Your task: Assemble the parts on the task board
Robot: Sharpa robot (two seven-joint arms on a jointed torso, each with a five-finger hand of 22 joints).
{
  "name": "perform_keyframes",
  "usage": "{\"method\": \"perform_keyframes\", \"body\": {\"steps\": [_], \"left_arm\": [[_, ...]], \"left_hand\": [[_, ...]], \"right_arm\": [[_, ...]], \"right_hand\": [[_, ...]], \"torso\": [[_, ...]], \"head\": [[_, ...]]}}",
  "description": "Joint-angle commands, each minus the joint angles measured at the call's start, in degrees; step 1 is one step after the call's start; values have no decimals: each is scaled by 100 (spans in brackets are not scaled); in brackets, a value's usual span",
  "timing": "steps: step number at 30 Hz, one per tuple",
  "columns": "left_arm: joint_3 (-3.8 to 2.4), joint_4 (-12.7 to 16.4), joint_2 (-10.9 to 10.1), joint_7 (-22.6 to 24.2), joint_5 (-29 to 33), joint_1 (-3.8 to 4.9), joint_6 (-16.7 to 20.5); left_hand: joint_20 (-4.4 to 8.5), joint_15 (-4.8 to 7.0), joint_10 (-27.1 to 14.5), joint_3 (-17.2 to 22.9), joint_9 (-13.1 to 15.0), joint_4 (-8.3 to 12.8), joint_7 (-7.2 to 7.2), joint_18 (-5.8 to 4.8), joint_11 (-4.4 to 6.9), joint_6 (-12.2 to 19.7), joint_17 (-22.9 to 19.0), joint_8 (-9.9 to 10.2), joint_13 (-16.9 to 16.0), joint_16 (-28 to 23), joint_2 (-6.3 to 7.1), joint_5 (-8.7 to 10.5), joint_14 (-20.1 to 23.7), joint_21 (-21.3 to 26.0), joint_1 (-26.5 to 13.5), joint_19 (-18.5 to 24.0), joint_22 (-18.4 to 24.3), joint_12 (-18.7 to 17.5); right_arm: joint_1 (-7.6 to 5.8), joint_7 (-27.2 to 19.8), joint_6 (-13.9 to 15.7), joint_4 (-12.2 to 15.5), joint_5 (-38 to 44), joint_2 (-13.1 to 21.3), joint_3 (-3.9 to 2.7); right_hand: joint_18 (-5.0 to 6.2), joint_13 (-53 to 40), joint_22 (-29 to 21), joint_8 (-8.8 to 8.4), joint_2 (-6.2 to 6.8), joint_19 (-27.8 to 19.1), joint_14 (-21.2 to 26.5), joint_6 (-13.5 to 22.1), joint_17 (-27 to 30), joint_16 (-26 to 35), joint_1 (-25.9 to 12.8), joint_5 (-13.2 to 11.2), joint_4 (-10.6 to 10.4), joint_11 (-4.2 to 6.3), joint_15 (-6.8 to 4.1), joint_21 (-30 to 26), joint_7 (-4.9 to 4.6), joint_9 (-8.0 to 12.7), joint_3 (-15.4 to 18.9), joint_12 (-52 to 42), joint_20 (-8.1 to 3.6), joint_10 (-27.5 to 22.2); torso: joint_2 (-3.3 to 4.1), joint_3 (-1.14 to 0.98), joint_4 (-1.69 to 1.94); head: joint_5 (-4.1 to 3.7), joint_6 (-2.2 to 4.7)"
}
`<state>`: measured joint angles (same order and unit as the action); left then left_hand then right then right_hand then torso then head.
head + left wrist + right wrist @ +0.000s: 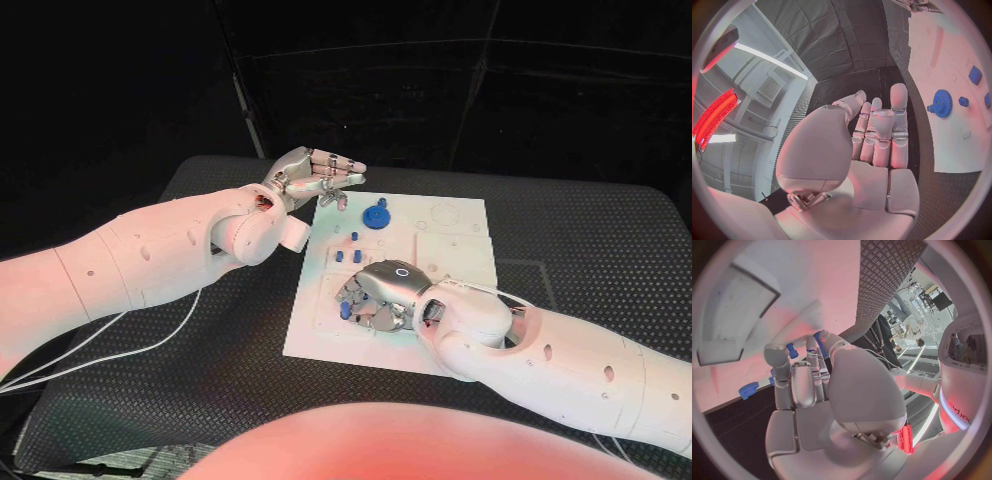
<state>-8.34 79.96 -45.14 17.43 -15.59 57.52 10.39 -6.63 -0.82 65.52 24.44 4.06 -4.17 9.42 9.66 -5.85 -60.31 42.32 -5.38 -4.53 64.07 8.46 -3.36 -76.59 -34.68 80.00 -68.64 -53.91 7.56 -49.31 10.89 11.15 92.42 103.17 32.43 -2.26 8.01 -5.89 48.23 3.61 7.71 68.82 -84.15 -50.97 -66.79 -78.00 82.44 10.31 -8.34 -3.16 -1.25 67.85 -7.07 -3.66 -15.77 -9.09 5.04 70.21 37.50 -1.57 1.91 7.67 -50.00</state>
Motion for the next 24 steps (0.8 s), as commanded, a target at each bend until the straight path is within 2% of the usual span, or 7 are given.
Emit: {"method": "perform_keyframes", "body": {"steps": [1,6,10,14,16,19,24], "left_arm": [[-6,2,-2,13,22,10,-58],[-5,5,-14,9,22,10,-64],[-5,3,-26,7,22,9,-65],[-5,0,-42,5,22,8,-65],[-5,-2,-51,4,22,8,-63],[-4,-5,-64,2,22,7,-61],[-2,-11,-84,-3,22,6,-57]], "left_hand": [[-1,1,-37,-25,-7,3,21,66,11,10,-6,-20,6,-37,-47,4,24,18,31,28,7,34],[-2,0,-43,-27,-7,2,19,67,11,13,-26,-22,6,-46,-52,5,30,31,28,29,15,40],[-2,0,-43,-27,-7,2,19,67,11,13,-26,-22,6,-46,-52,5,30,31,28,29,15,40],[-2,0,-43,-27,-7,2,19,67,11,13,-26,-22,6,-46,-52,5,30,31,28,29,15,40],[-2,0,-43,-27,-7,2,19,67,11,13,-26,-22,6,-46,-52,5,30,31,28,29,15,40],[-2,0,-43,-27,-7,2,19,67,11,13,-26,-22,6,-46,-52,5,30,31,28,29,15,40],[-2,0,-43,-27,-7,2,19,67,11,13,-26,-22,6,-46,-52,5,30,31,28,29,15,40]], "right_arm": [[5,65,69,31,55,18,9],[7,82,320,190,76,134,8],[11,61,607,430,82,337,7],[11,-32,1010,765,-17,616,1],[9,-128,1250,975,-236,809,-15],[6,-289,1524,1230,-760,1078,-141],[-11,-431,1658,1540,-2145,1606,-489]], "right_hand": [[-7,-14,8,-23,35,-1,-203,165,-5,-28,-19,-40,30,44,-37,-12,18,8,39,-44,-42,-3],[-7,-46,12,-38,55,3,-203,628,1,-29,-41,-46,46,59,-48,-12,43,23,98,-76,-52,3],[-8,-78,20,-46,73,11,-205,872,-8,-37,-51,-46,56,74,-60,-8,54,30,150,-119,-61,35],[-12,-121,48,-34,90,29,-209,908,-24,-48,-45,-43,67,102,-79,7,61,22,203,-190,-75,111],[-14,-162,59,-10,98,39,-211,807,-34,-55,-32,-31,75,120,-95,14,53,5,238,-252,-88,182],[-18,-231,71,58,92,50,-213,445,-40,-60,-23,6,74,127,-105,20,12,-39,283,-345,-102,269],[-38,-404,126,274,67,87,-234,-156,-141,-123,-98,75,15,43,-46,51,-53,-125,393,-555,-73,379]], "torso": [[-3,1,4],[0,-1,1],[-9,-1,-6],[-12,-3,-14],[-15,-3,-14],[-19,5,-8],[-41,6,-29]], "head": [[0,0],[-2,0],[-11,0],[-45,0],[-74,0],[-132,0],[-188,0]]}}
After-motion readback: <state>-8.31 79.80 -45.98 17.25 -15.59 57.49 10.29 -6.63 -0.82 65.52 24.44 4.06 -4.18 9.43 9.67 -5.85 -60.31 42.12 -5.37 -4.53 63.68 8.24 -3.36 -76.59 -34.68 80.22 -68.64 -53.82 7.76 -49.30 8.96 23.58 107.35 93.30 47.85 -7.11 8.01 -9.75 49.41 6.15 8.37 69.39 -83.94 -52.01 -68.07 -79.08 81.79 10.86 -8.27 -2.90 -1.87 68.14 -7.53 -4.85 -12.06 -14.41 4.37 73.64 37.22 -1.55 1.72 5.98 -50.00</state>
